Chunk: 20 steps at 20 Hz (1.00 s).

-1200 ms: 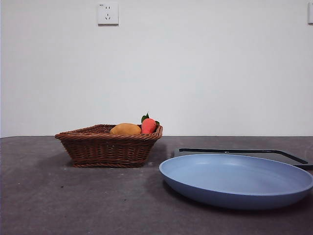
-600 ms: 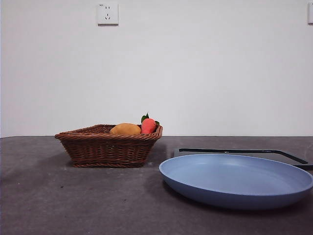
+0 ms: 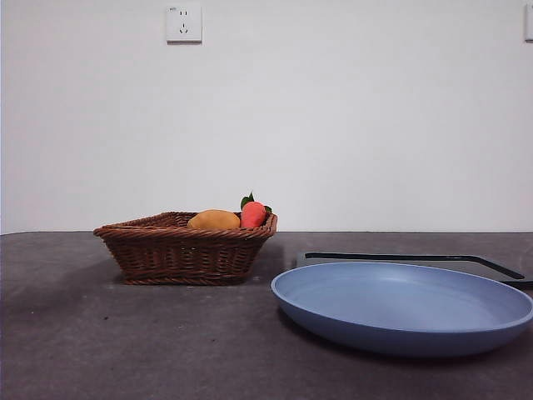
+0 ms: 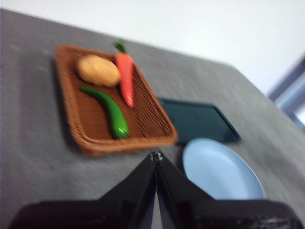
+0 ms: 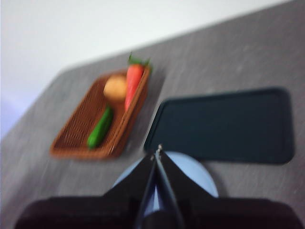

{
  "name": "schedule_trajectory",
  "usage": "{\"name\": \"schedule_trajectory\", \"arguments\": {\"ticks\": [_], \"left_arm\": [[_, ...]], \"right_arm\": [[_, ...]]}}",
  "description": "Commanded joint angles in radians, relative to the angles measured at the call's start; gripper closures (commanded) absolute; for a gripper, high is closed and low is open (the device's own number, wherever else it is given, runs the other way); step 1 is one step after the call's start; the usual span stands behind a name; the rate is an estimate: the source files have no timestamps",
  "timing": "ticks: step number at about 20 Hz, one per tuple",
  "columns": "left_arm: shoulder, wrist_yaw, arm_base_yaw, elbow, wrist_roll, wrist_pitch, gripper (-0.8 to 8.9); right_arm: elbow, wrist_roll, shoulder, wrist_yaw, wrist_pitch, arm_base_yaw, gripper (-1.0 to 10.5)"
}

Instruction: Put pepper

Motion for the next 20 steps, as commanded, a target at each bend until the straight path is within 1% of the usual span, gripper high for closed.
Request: {"name": "schedule_trajectory", "arguments": {"ticks": [1, 5, 9, 11, 14, 15, 17, 18, 19, 20], "left_arm": [[0.081, 0.065, 0.003, 0.082, 0.123, -0.079, 8.07], [0.171, 0.121, 0.001, 0.178, 0.214, -0.216, 8.07], [0.233, 0.130, 0.001, 0.260, 0.319, -0.369, 8.07], [0.240, 0.130, 0.001, 0.280, 0.321, -0.389, 8.07], [0.240, 0.136, 0.001, 0.280, 0.320, -0.397, 7.94], [0.240, 0.135, 0.001, 0.280, 0.320, -0.397, 7.43], [0.240, 0.134, 0.001, 0.280, 0.320, -0.397, 5.34], [0.240, 0.134, 0.001, 0.280, 0.316, -0.397, 4.62], [0.240, 0.135, 0.001, 0.280, 0.310, -0.397, 4.50], [0.240, 0.135, 0.001, 0.280, 0.308, -0.397, 4.50]], "right_arm": [[0.122, -0.155, 0.083, -0.059, -0.142, 0.003, 9.4], [0.257, -0.298, 0.188, -0.081, -0.375, 0.004, 9.4], [0.328, -0.395, 0.256, -0.089, -0.565, 0.004, 9.4], [0.328, -0.408, 0.266, -0.088, -0.599, 0.004, 9.4], [0.328, -0.407, 0.268, -0.089, -0.599, 0.004, 9.3], [0.328, -0.407, 0.268, -0.089, -0.599, 0.004, 9.0], [0.328, -0.390, 0.271, -0.088, -0.599, 0.004, 7.3], [0.328, -0.370, 0.276, -0.087, -0.599, 0.004, 6.5], [0.328, -0.355, 0.285, -0.087, -0.599, 0.004, 6.2], [0.328, -0.354, 0.296, -0.087, -0.599, 0.004, 6.2]]}}
